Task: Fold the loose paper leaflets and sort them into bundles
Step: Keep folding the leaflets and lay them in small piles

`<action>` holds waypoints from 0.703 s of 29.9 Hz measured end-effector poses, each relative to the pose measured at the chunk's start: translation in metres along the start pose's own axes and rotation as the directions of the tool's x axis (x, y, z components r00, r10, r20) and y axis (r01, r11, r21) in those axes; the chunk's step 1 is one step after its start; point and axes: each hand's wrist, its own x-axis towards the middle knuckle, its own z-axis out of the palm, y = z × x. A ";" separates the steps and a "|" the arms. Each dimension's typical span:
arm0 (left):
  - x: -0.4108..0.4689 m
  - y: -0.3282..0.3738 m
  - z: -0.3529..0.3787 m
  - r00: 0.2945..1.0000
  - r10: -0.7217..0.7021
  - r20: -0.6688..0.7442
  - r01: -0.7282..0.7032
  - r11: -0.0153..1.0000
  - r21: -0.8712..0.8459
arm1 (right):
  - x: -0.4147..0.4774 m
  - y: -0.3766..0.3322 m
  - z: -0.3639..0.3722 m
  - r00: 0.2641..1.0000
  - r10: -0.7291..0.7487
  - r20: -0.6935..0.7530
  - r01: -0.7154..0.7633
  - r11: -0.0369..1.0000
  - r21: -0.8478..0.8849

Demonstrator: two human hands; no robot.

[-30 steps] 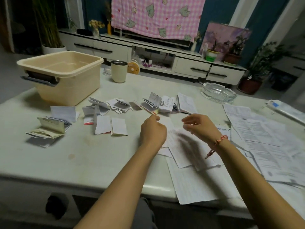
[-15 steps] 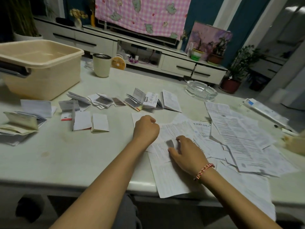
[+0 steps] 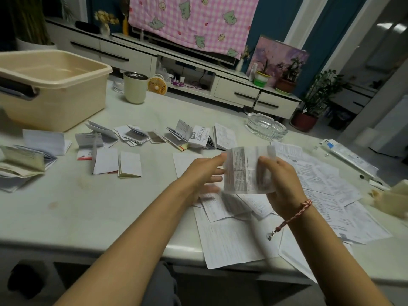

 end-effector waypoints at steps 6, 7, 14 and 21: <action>-0.003 -0.001 0.007 0.988 0.087 0.126 -0.082 0.996 -0.047 | -0.006 0.009 0.010 0.976 0.060 0.210 -0.091 0.986 0.140; -0.004 -0.001 0.008 0.988 0.103 0.118 -0.100 0.994 -0.032 | -0.005 0.010 0.011 0.975 0.058 0.216 -0.092 0.985 0.148; -0.004 -0.001 0.007 0.988 0.158 -0.004 -0.158 0.987 -0.015 | -0.001 0.015 0.010 0.991 -0.135 0.016 0.135 0.975 -0.176; -0.003 -0.003 0.006 0.972 0.205 -0.117 -0.212 0.975 -0.058 | -0.005 0.016 0.007 0.980 0.089 0.177 -0.074 0.993 -0.088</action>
